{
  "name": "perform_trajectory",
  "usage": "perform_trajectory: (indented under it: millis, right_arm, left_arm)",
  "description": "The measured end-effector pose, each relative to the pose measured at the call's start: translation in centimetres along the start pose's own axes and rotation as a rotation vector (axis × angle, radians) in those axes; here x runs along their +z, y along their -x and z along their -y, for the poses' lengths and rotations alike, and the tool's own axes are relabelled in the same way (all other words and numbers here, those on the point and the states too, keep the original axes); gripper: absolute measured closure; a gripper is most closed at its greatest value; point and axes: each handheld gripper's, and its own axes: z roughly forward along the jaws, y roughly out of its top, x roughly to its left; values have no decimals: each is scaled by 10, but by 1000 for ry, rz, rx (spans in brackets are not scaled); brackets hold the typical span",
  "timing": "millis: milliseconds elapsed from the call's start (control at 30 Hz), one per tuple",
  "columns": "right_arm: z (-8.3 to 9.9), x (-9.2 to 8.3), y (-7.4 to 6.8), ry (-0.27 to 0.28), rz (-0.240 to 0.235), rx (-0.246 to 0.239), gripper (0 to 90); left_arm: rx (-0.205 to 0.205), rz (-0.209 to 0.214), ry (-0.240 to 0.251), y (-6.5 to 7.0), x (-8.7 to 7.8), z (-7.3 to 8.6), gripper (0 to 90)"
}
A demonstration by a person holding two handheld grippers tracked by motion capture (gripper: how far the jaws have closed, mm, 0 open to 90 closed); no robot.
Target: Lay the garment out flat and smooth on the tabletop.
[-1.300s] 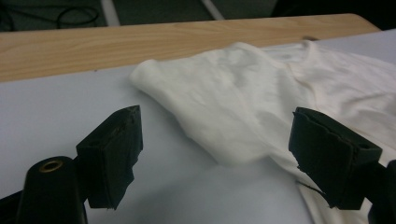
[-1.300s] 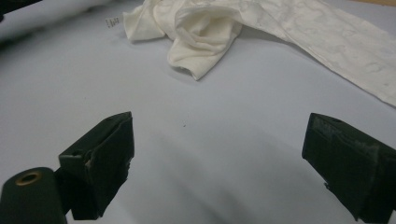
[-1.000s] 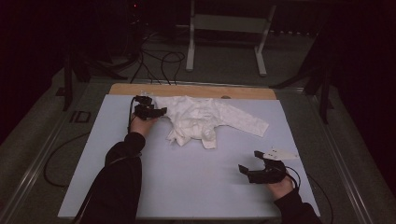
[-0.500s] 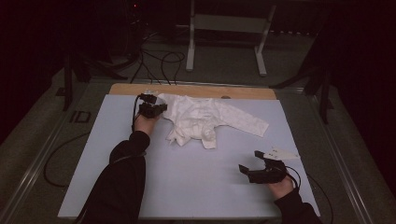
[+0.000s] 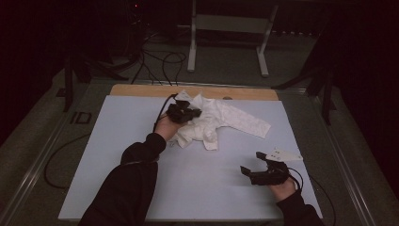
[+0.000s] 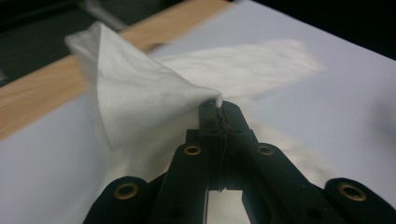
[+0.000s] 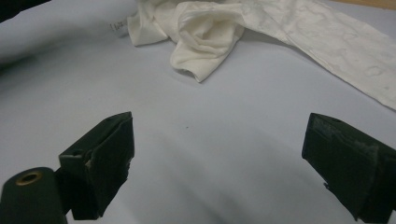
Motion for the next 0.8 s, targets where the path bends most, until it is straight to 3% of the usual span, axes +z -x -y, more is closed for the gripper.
perform_trajectory:
  millis: [67, 167, 200, 233, 267, 300, 333, 400, 500, 533, 667, 700, 800]
  right_arm:
    - [0, 0, 0, 0, -4, 4, 93]
    - [0, 0, 0, 0, -5, 4, 93]
    - [0, 0, 0, -1, -4, 3, 93]
    - [0, 0, 0, -2, -4, 2, 93]
    - [0, 0, 1, -2, -6, 3, 93]
    - [0, 0, 1, -2, -6, 3, 93]
    - [0, 0, 1, -3, -8, 4, 93]
    - [0, 0, 0, -6, -8, 0, 93]
    - [0, 0, 0, -7, -13, 1, 93]
    - [0, 0, 0, -9, -12, -2, 93]
    - [0, 0, 0, -6, -11, -1, 93]
    - [0, 0, 0, -6, -11, -1, 93]
    - [0, 1, 0, -6, -12, -2, 93]
  left_arm:
    - [56, 48, -20, 17, 10, -3, 900]
    - [149, 90, -94, 45, 27, -2, 900]
    - [170, 104, -117, 54, 32, 0, 899]
    - [170, 104, -117, 54, 32, 0, 899]
    - [207, 122, -168, 67, 41, 6, 896]
    - [207, 122, -168, 67, 41, 6, 892]
    - [237, 134, -208, 76, 49, 11, 892]
    - [236, 155, -227, 79, 52, 14, 783]
    - [228, 154, -207, 77, 47, 10, 627]
    - [230, 130, -190, 75, 43, 8, 574]
    - [172, 52, -138, 57, 29, -2, 511]
    - [172, 52, -138, 57, 29, -2, 495]
    - [81, -5, -110, 34, 25, -10, 453]
